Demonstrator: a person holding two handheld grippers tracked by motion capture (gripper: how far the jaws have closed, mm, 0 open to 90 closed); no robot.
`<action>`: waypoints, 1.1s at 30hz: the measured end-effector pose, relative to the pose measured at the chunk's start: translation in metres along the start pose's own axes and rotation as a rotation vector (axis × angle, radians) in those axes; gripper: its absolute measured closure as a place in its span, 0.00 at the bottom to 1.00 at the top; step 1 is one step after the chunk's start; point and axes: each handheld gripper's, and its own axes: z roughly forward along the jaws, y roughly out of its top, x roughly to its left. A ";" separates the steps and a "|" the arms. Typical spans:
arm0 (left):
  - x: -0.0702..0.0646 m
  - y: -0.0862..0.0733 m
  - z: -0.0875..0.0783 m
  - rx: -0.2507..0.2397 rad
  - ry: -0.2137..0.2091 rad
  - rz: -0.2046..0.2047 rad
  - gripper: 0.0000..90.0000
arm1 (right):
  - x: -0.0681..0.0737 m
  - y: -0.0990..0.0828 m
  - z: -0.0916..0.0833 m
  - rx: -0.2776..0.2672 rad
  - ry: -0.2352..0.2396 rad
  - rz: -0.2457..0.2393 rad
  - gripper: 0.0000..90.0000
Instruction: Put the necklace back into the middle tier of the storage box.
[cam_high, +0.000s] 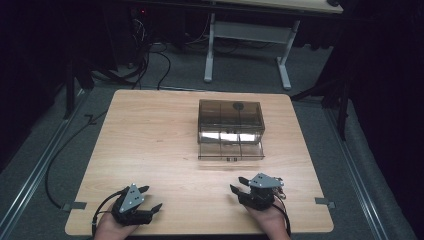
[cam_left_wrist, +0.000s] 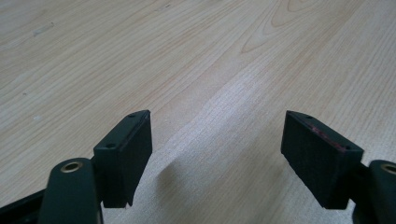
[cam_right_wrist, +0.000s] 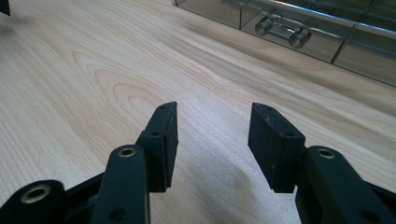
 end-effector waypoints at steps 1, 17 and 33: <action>0.000 0.000 0.000 0.002 -0.001 0.000 0.28 | 0.000 0.000 0.000 0.005 -0.001 -0.001 0.59; 0.000 0.000 0.000 0.000 -0.001 0.006 0.28 | -0.016 -0.005 -0.024 -0.026 0.012 0.045 0.59; -0.001 -0.001 -0.002 -0.008 -0.006 0.009 0.29 | -0.035 -0.018 -0.052 0.069 -0.060 0.047 0.63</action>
